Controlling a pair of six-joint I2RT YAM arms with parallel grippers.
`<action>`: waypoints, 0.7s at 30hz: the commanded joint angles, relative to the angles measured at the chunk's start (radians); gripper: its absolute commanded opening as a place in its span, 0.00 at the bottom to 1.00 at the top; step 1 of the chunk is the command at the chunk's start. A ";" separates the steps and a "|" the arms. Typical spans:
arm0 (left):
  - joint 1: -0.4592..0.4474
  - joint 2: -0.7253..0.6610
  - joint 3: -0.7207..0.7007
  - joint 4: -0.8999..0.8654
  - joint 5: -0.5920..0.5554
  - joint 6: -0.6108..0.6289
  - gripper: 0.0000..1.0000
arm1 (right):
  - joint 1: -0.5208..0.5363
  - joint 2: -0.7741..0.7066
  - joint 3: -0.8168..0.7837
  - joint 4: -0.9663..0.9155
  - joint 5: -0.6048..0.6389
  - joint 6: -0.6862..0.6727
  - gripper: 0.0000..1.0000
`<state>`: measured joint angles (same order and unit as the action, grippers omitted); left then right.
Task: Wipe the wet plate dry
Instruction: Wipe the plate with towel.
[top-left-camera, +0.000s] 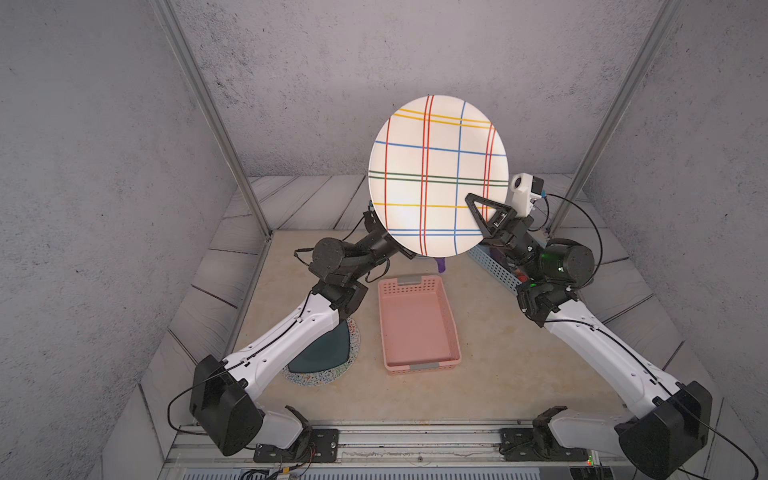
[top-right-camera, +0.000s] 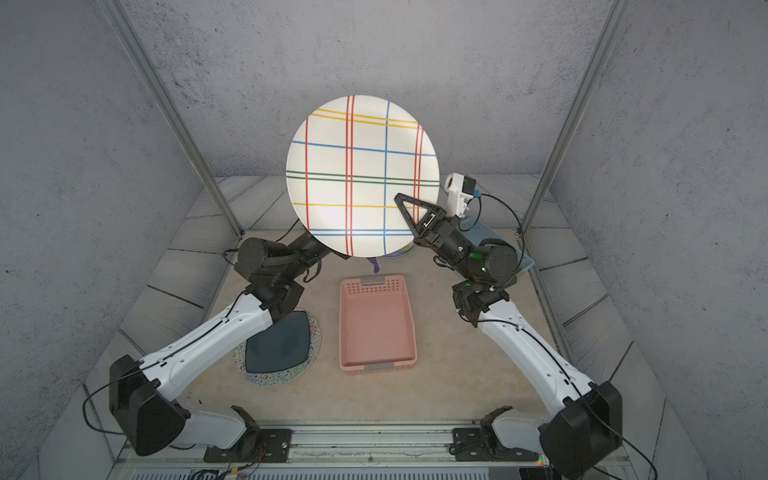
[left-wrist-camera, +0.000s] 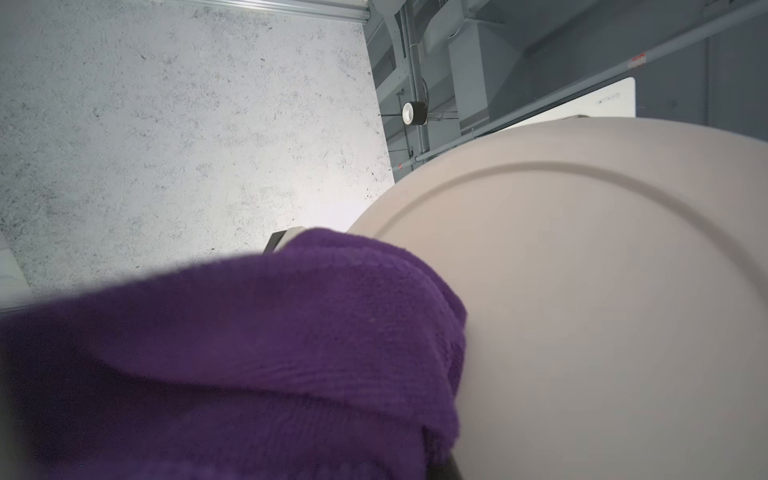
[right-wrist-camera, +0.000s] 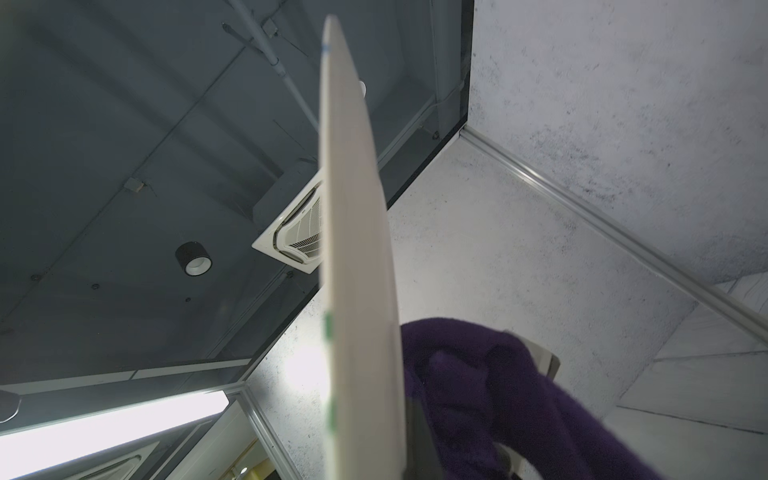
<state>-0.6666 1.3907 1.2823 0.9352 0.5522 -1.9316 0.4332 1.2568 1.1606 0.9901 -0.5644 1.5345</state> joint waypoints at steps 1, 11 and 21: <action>0.092 -0.091 0.050 0.046 0.016 0.050 0.00 | -0.047 -0.023 -0.030 -0.049 0.034 -0.018 0.00; -0.060 -0.026 0.007 0.106 -0.003 0.090 0.00 | 0.091 0.007 -0.007 -0.106 0.054 -0.117 0.00; -0.034 -0.441 -0.051 -1.084 -0.126 1.068 0.00 | -0.087 -0.029 -0.002 -0.302 0.056 -0.112 0.00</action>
<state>-0.7082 1.0588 1.1286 0.3157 0.5037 -1.3357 0.3435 1.2839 1.1782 0.7994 -0.5152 1.4746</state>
